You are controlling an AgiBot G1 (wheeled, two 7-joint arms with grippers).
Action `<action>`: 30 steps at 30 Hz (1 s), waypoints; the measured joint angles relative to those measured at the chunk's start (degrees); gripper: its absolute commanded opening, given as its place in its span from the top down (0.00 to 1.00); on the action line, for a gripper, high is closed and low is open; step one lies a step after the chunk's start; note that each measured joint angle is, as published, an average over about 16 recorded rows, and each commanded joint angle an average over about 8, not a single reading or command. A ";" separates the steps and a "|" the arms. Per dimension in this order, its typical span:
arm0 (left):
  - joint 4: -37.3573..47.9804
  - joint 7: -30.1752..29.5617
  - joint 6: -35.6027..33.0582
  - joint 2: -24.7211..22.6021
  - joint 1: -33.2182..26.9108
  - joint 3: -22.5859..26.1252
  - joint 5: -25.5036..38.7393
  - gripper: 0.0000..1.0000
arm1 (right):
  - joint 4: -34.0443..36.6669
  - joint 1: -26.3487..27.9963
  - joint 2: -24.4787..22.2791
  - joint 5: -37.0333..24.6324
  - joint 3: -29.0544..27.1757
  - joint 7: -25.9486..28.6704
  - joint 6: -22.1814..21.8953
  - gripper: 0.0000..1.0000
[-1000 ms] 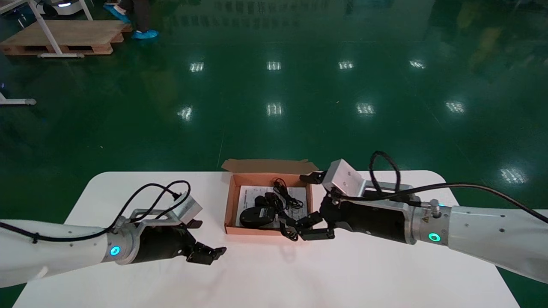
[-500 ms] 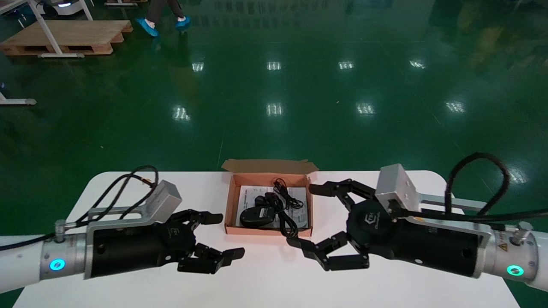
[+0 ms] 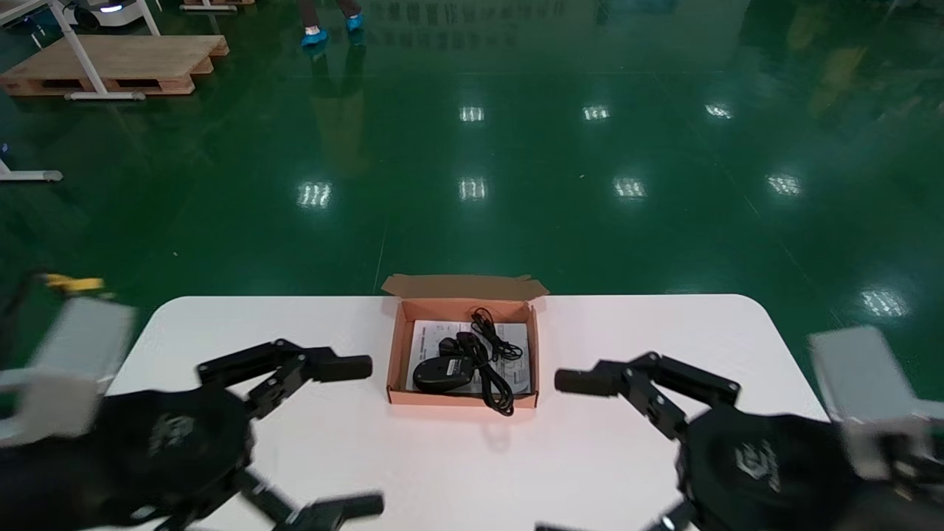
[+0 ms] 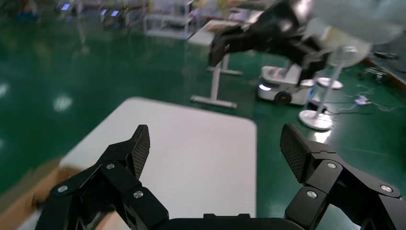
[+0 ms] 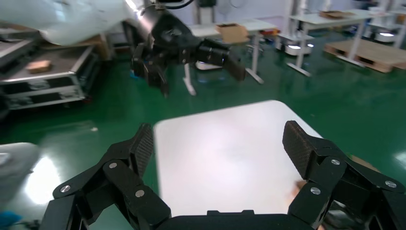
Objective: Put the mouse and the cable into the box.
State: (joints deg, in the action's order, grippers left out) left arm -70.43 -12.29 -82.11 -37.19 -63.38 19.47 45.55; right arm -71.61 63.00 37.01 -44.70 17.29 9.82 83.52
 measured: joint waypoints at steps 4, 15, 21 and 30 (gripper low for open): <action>-2.67 1.18 -3.06 1.82 1.54 -2.93 -3.16 0.00 | -1.73 -1.22 -1.74 2.58 -1.08 0.65 1.93 0.00; -4.52 1.96 -5.20 3.11 2.63 -4.99 -5.38 0.00 | -2.85 -2.03 -2.88 4.32 -1.79 1.06 3.19 0.00; -3.96 1.79 -4.55 2.74 2.32 -4.38 -4.71 0.00 | -2.51 -1.82 -2.54 3.77 -1.60 1.02 2.79 0.00; -3.51 1.66 -4.01 2.43 2.05 -3.86 -4.17 0.00 | -2.23 -1.64 -2.27 3.32 -1.44 0.97 2.47 0.00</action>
State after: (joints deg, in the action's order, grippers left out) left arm -73.94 -10.64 -86.12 -34.76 -61.32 15.61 41.38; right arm -73.84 61.36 34.75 -41.39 15.85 10.80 85.99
